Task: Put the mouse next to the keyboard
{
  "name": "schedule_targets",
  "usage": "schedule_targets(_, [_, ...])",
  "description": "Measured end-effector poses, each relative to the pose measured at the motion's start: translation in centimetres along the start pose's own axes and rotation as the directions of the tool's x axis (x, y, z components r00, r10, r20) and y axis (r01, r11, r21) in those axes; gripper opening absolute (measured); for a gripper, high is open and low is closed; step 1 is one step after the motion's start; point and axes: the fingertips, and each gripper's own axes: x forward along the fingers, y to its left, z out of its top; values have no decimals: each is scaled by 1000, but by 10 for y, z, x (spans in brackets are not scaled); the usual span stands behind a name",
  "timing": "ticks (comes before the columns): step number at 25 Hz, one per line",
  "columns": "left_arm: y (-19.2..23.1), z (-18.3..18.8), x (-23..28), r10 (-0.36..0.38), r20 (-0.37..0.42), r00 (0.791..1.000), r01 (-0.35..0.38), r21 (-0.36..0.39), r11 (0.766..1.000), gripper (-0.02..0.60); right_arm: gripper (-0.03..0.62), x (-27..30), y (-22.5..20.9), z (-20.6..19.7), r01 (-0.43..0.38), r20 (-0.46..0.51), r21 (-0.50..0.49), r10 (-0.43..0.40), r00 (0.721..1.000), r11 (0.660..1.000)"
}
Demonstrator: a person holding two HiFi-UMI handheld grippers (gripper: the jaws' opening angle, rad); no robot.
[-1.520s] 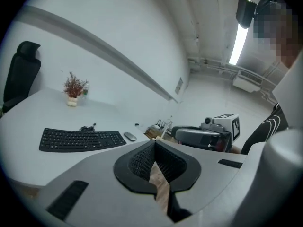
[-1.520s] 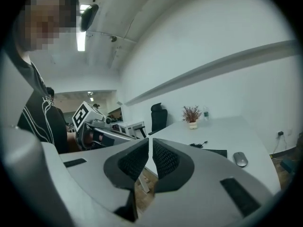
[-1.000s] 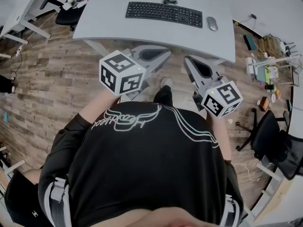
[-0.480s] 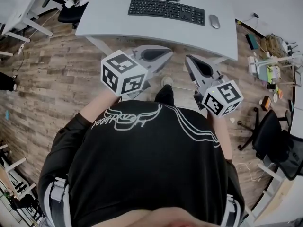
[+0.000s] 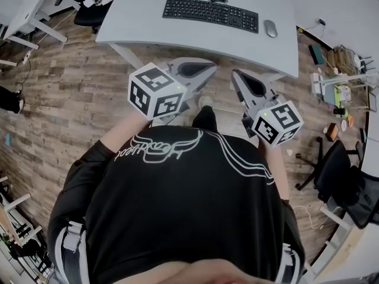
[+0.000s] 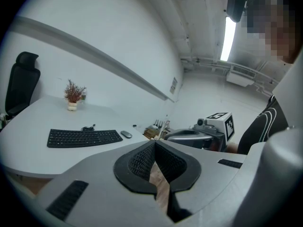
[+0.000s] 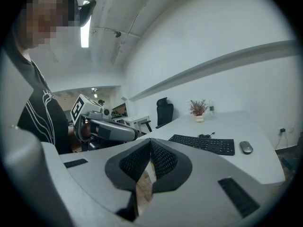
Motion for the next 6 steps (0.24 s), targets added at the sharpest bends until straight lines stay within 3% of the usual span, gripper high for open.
schedule_targets(6, [5,-1,-1,9,1,1000,-9,-8,1000,6,9,5,-1,-1,-7,1,7,7,1000,1000])
